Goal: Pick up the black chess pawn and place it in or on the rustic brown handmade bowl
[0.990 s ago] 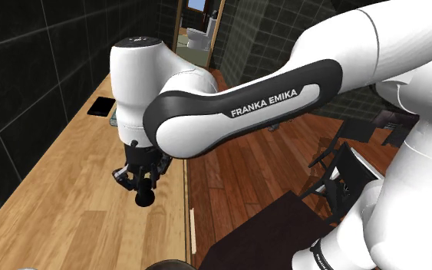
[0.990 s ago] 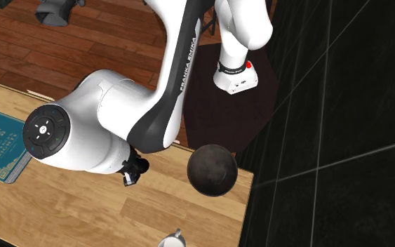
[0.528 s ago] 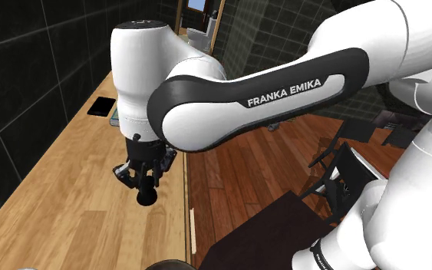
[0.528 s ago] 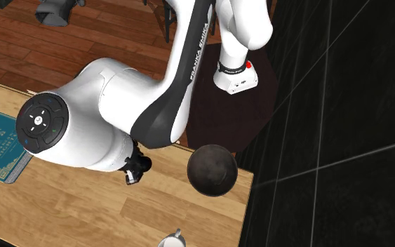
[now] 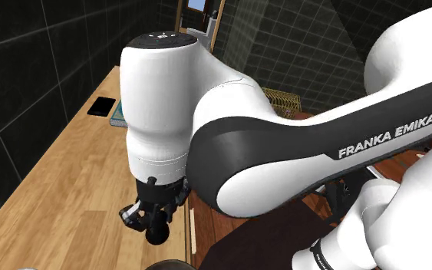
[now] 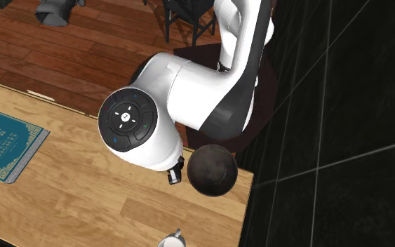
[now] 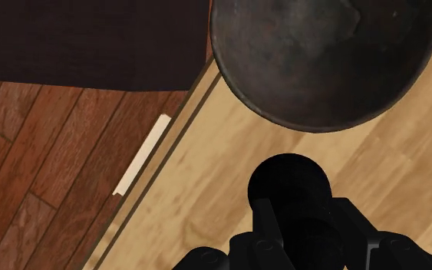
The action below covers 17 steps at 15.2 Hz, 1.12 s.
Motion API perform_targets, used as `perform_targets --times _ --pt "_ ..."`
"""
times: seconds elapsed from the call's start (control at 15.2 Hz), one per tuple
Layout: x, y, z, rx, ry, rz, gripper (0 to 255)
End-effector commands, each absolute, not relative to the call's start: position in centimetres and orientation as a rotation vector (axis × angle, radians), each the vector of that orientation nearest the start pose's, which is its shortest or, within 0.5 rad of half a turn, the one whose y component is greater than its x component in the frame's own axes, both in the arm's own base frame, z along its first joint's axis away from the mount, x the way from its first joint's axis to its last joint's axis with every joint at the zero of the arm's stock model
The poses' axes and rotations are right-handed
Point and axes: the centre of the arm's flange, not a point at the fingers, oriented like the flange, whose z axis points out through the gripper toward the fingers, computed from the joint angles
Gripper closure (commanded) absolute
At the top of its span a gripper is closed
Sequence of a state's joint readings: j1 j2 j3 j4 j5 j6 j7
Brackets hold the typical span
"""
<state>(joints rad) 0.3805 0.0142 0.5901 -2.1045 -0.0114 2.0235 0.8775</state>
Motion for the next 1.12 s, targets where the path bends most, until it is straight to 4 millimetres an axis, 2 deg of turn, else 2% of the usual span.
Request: perform_targets --times 0.0,0.46,1.06 --pt "27.6 44.6 40.5 -3.212 -0.157 0.087 255" --pt "18.4 46.2 41.1 -3.212 -0.157 0.087 255" --pt "18.4 46.2 36.3 -3.212 -0.157 0.087 255"
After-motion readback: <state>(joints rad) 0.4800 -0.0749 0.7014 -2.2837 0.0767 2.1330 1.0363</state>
